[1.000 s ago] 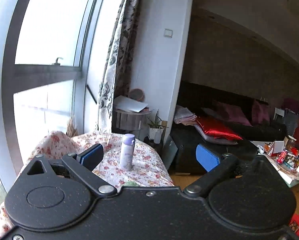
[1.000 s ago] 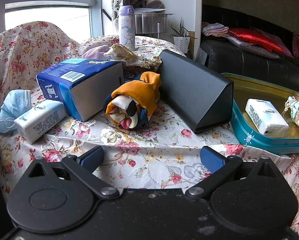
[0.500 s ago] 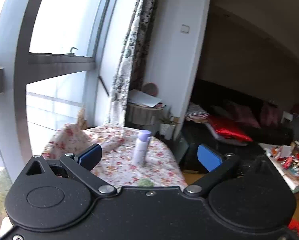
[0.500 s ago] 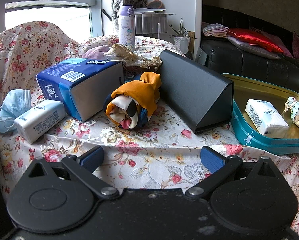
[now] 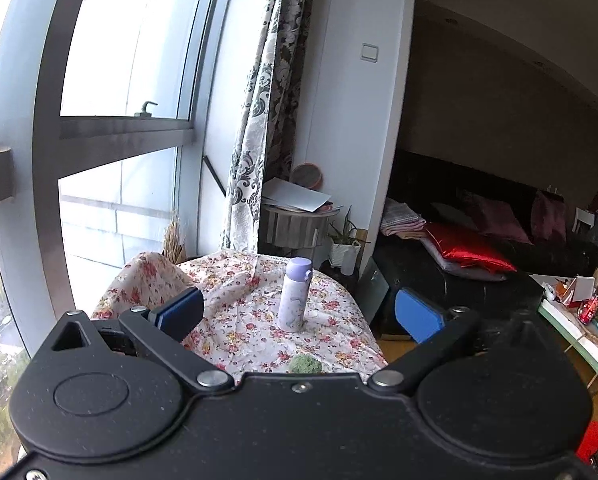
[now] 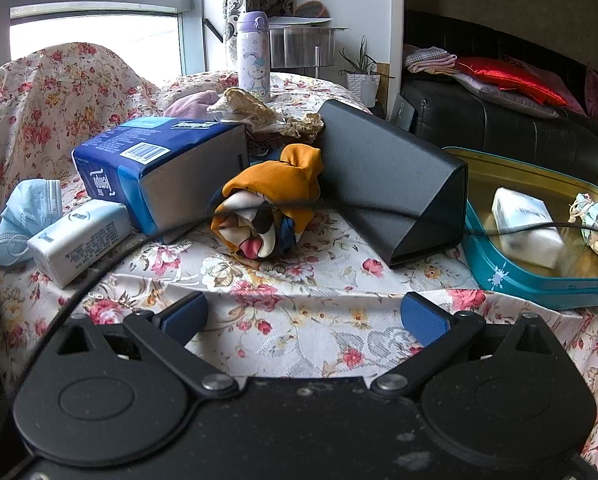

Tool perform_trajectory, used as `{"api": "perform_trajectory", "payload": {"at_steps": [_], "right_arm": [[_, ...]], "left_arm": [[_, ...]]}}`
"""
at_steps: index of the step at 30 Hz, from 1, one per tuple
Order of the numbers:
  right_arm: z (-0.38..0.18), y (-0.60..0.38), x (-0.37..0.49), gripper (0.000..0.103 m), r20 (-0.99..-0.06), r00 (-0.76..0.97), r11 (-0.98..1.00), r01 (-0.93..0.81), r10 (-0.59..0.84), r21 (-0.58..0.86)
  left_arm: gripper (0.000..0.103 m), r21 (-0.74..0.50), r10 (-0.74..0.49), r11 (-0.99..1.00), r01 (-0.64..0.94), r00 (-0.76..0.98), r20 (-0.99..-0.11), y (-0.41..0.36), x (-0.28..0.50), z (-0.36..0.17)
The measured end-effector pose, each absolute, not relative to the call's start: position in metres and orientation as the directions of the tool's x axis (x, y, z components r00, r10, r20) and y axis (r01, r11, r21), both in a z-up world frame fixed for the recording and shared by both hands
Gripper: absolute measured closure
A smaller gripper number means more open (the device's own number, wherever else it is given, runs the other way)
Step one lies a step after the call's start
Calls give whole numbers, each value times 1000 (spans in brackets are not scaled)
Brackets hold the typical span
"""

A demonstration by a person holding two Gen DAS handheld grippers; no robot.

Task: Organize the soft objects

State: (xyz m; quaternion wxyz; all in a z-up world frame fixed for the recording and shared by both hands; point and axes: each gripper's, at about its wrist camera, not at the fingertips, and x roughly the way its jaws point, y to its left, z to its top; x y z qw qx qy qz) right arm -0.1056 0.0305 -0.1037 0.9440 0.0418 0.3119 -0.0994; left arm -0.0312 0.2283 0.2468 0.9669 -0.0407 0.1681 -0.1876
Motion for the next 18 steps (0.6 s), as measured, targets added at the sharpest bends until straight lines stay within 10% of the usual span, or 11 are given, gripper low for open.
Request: {"api": "perform_trajectory", "payload": {"at_steps": [18], "right_arm": [[-104,30,-106,0,-597,786,977,214,-162,17]], "left_arm": [[4,-165,-351,935,314,887,-300,243,-27,250]]}}
